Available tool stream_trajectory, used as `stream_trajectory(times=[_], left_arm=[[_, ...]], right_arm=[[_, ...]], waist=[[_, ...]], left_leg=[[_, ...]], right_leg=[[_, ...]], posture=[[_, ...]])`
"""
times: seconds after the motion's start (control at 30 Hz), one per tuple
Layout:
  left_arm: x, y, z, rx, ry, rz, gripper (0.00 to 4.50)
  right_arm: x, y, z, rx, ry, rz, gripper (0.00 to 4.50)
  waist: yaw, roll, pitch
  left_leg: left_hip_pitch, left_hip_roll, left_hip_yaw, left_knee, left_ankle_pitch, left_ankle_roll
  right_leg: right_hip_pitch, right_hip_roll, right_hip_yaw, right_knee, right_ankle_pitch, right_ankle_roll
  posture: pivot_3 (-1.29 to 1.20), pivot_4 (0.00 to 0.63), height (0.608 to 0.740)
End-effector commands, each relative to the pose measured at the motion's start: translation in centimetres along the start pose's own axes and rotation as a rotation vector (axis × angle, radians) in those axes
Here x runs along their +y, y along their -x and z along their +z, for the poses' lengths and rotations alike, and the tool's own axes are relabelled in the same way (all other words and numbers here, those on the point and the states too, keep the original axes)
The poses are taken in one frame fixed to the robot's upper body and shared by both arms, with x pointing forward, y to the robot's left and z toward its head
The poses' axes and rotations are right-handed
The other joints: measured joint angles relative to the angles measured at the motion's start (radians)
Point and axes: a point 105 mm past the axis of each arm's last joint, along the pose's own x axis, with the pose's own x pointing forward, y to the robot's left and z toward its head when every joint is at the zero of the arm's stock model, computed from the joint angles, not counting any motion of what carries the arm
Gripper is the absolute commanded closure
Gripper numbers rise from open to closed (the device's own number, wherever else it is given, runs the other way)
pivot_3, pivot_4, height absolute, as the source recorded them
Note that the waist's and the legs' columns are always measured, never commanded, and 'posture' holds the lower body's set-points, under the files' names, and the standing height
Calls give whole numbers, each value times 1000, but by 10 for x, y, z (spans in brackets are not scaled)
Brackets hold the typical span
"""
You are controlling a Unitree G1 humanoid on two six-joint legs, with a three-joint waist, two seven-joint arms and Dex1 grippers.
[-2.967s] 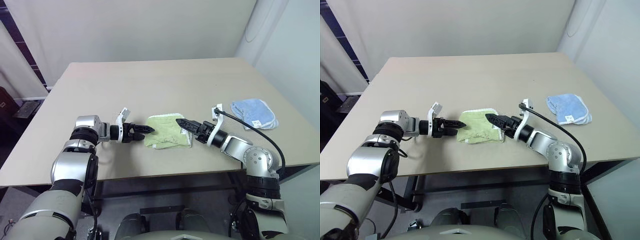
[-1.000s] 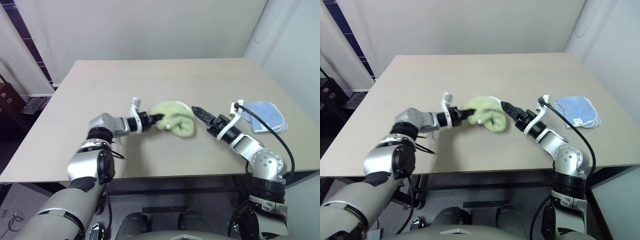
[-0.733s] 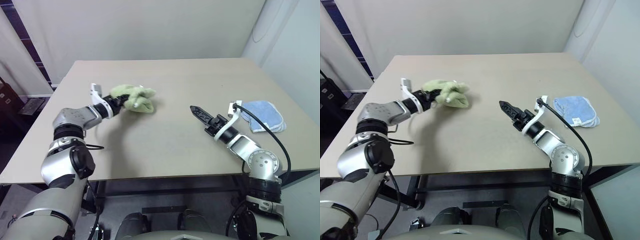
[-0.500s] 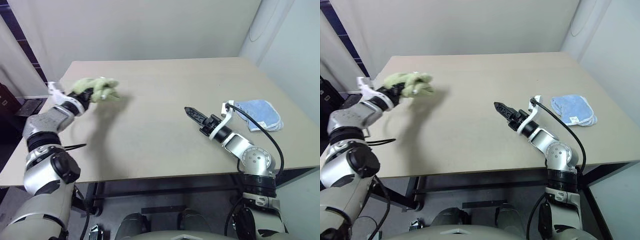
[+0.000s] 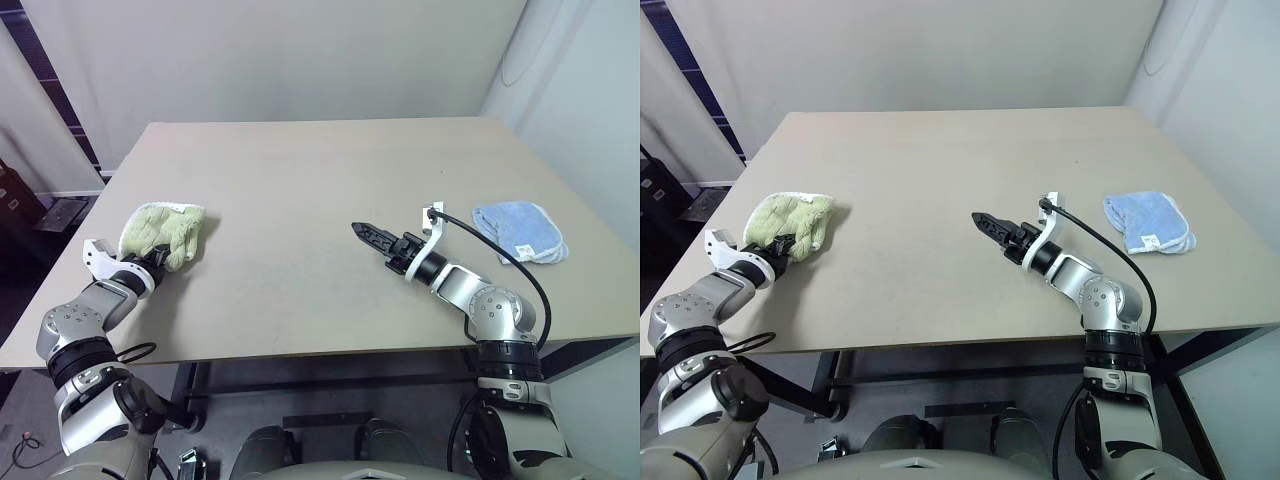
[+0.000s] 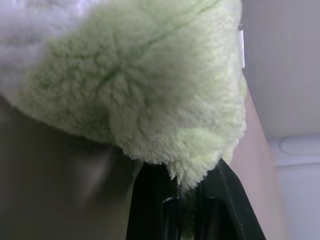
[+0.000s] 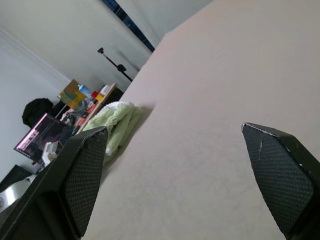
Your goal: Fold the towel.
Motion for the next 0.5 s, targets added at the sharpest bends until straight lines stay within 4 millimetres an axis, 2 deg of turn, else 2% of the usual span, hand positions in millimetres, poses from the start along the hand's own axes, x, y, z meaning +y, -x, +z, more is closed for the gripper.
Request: stream_trajectory(times=[0.03,0.2,0.43,0.47,0.5], left_arm=[[-9,6,13,-60,27,-40,4493],[0,11,10,-59,50,-17,2900],[9,21,-1,4,53,-13,329],[10,25,-3,26,41,-15,26],[10,27,-4,41,31,-15,26]], right_arm=[[4,-2,8,-15,30,19,10],[2,-4,8,-6,41,12,10],[3,-4,7,12,61,23,10],[5,-3,7,15,65,33,10],[6,-2,7,17,69,39,10]], waist=[[-1,0,0],[-2,0,0],[-4,0,0],[-5,0,0],[-5,0,0]], left_leg=[[0,0,0,0,0,0],[0,0,0,0,0,0],[0,0,1,-1,0,0],[1,0,1,-1,0,0],[1,0,1,-1,0,0]], right_leg=[[0,0,0,0,0,0],[0,0,0,0,0,0],[0,0,1,-1,0,-1],[0,0,1,-1,0,-1],[0,0,1,-1,0,-1]], posture=[[0,0,740],[0,0,740],[0,0,740],[0,0,740],[0,0,740]])
